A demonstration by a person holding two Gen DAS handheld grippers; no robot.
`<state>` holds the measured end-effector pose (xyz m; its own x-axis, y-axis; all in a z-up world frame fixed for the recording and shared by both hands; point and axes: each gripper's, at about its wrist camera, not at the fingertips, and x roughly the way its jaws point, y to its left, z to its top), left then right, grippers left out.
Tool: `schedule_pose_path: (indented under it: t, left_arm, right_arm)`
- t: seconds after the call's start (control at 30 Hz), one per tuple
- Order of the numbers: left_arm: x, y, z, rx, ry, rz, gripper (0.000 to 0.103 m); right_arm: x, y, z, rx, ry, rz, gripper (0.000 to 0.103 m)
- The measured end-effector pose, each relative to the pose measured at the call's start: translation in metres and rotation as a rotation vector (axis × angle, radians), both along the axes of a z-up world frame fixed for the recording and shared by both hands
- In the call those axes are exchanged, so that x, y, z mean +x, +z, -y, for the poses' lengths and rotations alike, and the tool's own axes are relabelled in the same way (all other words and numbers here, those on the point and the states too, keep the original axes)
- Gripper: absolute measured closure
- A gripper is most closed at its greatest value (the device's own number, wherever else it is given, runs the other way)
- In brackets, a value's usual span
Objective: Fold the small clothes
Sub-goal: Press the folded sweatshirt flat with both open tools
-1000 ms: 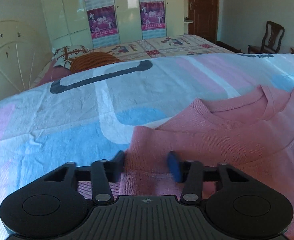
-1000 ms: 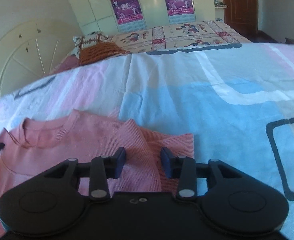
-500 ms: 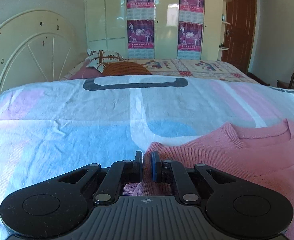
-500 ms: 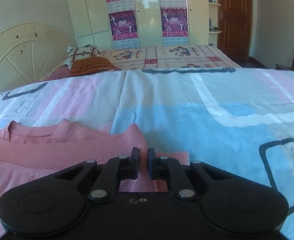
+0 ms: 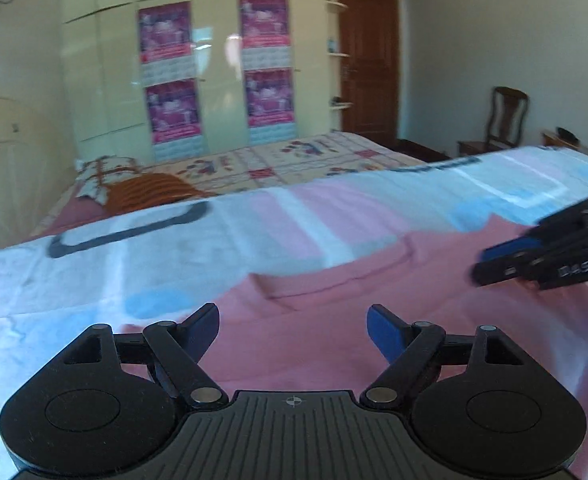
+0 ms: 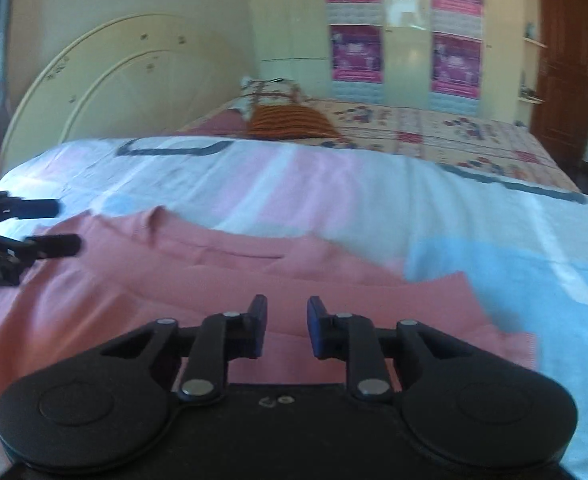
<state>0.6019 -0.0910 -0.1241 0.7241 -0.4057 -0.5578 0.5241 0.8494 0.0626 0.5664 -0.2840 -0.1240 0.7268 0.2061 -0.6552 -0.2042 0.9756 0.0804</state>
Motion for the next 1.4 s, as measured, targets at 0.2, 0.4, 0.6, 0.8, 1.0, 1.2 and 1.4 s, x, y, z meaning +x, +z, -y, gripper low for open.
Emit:
schedule_pose_path:
  t: [0.2, 0.4, 0.6, 0.8, 1.0, 1.2, 1.4]
  left_arm:
    - [0.002, -0.018, 0.001, 0.083, 0.024, -0.025, 0.023]
    - [0.012, -0.035, -0.085, 0.032, 0.172, -0.088, 0.012]
    - [-0.025, -0.008, -0.073, -0.053, 0.165, -0.015, 0.013]
    - [-0.046, -0.037, -0.004, 0.071, 0.073, -0.118, 0.011]
    - [-0.072, -0.012, -0.006, -0.03, 0.097, -0.062, 0.011]
    - [-0.083, -0.029, 0.01, 0.027, 0.096, -0.103, 0.011]
    - [-0.08, -0.026, -0.062, 0.043, 0.272, -0.096, 0.011]
  right_arm:
    - [0.006, -0.008, -0.016, -0.085, 0.05, -0.032, 0.058]
    - [-0.009, -0.014, 0.094, -0.084, -0.323, -0.063, 0.064]
    - [-0.039, 0.004, 0.068, -0.05, -0.282, 0.001, 0.062]
    - [-0.058, -0.019, -0.008, -0.135, -0.05, -0.047, 0.06]
    - [-0.077, -0.001, -0.018, -0.088, -0.075, 0.02, 0.061]
    - [-0.08, -0.016, -0.044, -0.124, -0.009, -0.03, 0.061]
    - [-0.103, -0.005, 0.007, -0.151, -0.14, -0.035, 0.061]
